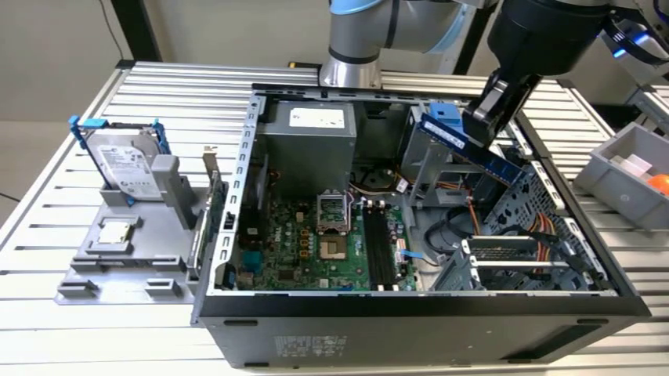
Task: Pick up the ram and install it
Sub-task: 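Insert the ram into the slot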
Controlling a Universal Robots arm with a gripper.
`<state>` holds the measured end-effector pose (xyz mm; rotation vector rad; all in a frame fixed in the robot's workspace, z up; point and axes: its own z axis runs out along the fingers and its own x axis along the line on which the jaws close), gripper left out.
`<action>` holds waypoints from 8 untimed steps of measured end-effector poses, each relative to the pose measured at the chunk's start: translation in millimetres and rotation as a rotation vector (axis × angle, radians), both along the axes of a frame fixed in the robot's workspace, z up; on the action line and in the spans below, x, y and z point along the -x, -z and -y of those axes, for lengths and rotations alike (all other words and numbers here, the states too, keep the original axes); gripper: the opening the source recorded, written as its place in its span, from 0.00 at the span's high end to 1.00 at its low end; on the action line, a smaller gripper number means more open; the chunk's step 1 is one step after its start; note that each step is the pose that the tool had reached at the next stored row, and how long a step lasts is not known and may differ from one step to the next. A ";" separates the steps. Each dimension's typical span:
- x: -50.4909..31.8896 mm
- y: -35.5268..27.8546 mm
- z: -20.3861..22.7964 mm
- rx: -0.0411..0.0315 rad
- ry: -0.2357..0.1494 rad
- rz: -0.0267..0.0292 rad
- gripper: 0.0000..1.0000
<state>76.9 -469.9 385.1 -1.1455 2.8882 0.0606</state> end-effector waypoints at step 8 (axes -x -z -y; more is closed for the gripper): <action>0.1 0.0 0.0 0.0000 0.014 0.0000 1.00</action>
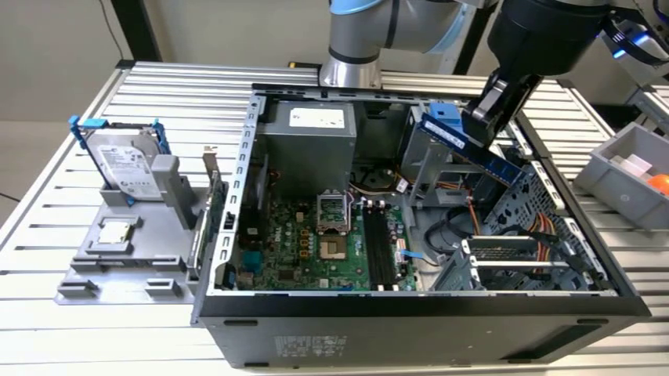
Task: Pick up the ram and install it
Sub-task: 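Insert the ram into the slot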
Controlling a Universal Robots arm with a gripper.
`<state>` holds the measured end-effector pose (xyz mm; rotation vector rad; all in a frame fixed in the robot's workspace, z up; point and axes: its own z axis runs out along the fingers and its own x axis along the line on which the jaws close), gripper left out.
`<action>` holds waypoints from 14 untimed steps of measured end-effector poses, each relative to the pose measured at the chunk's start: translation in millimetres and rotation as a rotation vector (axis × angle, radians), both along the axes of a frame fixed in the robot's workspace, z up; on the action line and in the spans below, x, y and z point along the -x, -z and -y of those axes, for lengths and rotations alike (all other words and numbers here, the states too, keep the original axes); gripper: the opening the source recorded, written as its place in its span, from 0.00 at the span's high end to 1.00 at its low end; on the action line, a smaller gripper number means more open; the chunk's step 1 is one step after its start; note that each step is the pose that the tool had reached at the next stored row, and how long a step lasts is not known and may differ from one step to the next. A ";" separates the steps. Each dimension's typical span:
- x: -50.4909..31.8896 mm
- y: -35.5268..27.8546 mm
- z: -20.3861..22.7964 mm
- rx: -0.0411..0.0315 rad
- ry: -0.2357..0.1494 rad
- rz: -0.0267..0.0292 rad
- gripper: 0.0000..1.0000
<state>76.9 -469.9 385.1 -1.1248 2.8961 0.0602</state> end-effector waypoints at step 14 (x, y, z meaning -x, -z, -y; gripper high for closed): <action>0.0 0.0 0.0 0.0000 0.036 0.0000 1.00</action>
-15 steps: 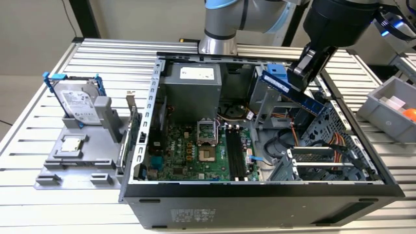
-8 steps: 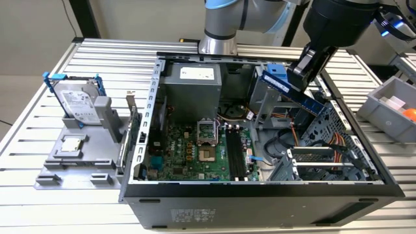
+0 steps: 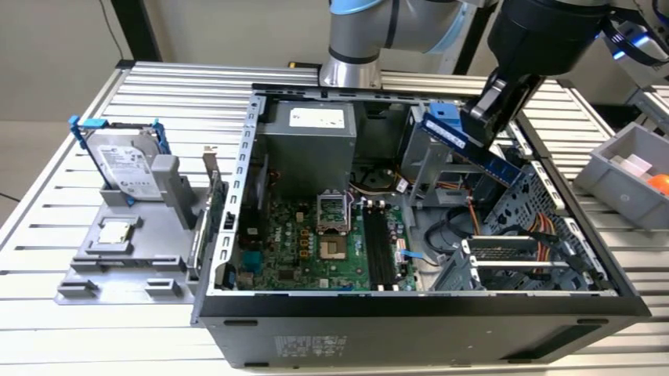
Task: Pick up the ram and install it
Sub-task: 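Insert the ram into the slot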
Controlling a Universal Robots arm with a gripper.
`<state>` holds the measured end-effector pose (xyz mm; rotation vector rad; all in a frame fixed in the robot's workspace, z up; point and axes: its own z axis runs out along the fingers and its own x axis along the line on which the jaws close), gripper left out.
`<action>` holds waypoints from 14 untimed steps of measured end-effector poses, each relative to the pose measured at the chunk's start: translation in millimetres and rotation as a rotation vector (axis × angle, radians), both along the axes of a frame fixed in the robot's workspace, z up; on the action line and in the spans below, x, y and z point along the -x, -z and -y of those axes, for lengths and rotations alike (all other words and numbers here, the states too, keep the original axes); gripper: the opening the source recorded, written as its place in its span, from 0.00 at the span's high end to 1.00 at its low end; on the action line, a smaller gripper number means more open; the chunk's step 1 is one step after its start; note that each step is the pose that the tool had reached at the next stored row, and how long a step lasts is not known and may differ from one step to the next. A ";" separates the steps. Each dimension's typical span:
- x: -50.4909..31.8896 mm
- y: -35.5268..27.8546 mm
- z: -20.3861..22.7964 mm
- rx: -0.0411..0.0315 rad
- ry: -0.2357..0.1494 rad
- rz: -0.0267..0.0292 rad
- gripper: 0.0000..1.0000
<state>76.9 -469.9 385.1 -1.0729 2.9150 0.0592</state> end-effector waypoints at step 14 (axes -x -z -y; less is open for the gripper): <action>0.0 0.0 0.0 -0.0001 0.032 0.0000 1.00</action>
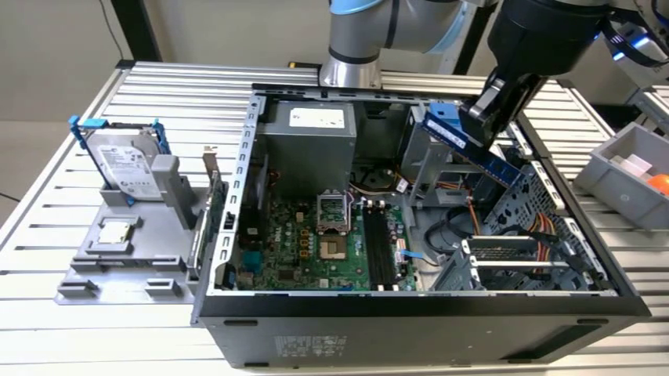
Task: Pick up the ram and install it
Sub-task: 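Insert the ram into the slot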
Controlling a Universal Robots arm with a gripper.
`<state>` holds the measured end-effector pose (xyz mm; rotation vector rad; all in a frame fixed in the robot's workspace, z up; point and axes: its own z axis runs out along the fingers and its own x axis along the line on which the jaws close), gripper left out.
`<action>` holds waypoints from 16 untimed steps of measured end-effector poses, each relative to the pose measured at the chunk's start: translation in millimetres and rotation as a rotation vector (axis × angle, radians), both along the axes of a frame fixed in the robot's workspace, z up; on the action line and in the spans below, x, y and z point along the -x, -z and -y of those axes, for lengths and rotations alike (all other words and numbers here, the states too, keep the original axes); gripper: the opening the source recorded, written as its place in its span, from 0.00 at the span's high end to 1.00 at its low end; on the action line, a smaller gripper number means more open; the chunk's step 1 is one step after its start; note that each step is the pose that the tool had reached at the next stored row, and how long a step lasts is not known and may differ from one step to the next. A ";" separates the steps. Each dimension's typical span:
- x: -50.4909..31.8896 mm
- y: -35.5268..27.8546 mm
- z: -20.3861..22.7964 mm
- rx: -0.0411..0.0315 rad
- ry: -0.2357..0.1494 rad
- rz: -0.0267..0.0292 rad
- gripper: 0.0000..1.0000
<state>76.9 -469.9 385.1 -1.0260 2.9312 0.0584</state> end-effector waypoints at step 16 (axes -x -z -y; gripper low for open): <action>0.0 0.8 0.0 0.0000 0.133 0.0000 1.00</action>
